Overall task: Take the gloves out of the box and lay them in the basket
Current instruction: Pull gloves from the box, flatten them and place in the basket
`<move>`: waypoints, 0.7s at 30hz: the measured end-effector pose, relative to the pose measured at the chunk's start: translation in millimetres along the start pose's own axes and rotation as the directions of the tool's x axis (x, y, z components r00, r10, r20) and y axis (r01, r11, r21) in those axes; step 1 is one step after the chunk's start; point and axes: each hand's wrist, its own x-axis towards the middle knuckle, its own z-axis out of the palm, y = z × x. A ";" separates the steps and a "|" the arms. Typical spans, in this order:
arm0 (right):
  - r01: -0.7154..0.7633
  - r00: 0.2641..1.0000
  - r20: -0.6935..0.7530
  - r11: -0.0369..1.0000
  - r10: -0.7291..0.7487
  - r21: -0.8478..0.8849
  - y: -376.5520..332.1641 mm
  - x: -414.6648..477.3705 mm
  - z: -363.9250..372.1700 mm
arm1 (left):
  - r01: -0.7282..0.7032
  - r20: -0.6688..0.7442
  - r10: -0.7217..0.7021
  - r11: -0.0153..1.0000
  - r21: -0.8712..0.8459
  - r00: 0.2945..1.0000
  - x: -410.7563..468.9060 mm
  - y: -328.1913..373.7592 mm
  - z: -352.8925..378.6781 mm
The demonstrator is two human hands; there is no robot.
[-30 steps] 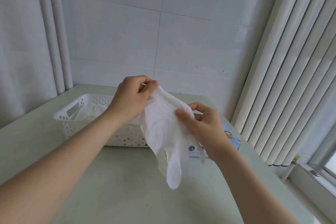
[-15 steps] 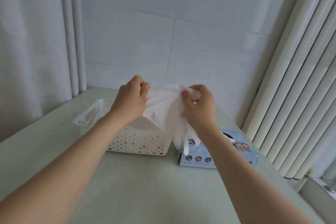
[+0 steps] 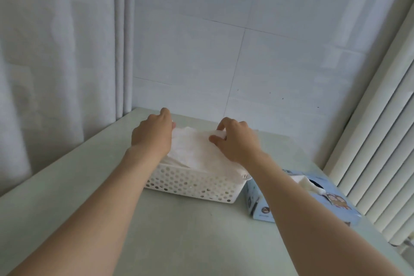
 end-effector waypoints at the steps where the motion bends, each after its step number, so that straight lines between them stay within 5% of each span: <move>1: 0.010 1.000 -0.015 0.999 -0.011 -0.043 -0.5 -1.1 0.9 | 0.024 -0.002 -0.024 1.000 0.018 1.000 0.4 -1.0 1.1; 5: 0.086 0.993 -0.059 0.965 -0.104 -0.247 -6.1 -1.9 -5.8 | 0.037 -0.043 -0.035 0.998 0.055 0.998 0.7 -3.4 3.2; 7: 0.121 0.992 -0.001 0.978 -0.123 -0.168 -11.9 -3.5 -19.6 | -0.071 -0.006 0.071 0.993 0.100 0.997 2.3 0.1 1.5; 10: 0.168 0.949 0.270 0.986 -0.161 -0.001 -21.7 -12.6 -42.3 | -0.160 0.217 0.165 0.986 -0.039 0.962 -0.6 12.5 -7.5; 13: 0.219 0.873 0.458 0.974 -0.169 -0.059 -23.7 -24.0 -47.7 | -0.165 0.507 0.152 0.986 -0.018 0.848 -9.2 29.2 -14.1; 16: 0.221 0.864 0.477 0.973 -0.161 -0.073 -14.6 -29.2 -38.4 | -0.208 0.615 0.144 0.978 0.033 0.776 -12.7 35.6 -9.5; 21: 0.153 0.905 0.395 0.987 -0.156 0.041 1.3 -36.3 -23.1 | -0.217 0.579 0.155 0.975 0.039 0.800 -14.3 37.6 -10.8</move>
